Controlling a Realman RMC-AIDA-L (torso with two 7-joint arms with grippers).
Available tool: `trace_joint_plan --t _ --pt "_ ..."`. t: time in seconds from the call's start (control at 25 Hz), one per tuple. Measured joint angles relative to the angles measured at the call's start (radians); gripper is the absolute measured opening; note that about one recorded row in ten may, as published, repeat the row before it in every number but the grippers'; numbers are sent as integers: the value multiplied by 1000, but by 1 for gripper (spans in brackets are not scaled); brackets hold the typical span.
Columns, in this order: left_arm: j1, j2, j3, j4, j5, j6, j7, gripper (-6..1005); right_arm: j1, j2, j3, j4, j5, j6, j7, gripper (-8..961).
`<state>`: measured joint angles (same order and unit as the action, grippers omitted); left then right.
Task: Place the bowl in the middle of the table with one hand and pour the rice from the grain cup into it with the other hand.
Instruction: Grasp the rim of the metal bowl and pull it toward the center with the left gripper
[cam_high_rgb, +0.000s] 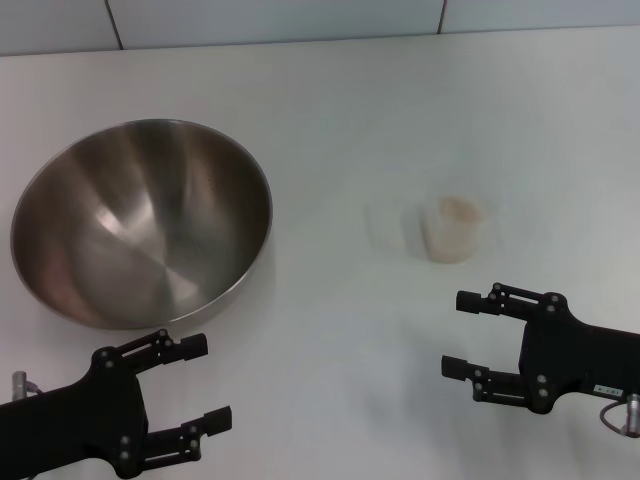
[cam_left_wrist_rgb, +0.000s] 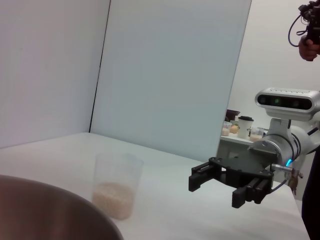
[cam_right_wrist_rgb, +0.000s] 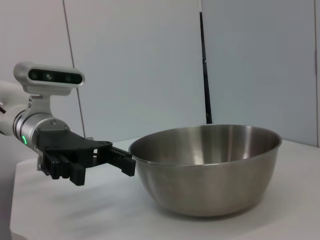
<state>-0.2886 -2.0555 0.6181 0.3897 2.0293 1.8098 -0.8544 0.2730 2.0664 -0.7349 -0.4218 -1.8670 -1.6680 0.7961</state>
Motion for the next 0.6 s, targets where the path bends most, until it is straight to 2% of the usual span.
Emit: trace_joint_plan --t 0.6 --pt "6 -2 3 0 0 1 3 800 0 0 -4 0 0 1 0 763"
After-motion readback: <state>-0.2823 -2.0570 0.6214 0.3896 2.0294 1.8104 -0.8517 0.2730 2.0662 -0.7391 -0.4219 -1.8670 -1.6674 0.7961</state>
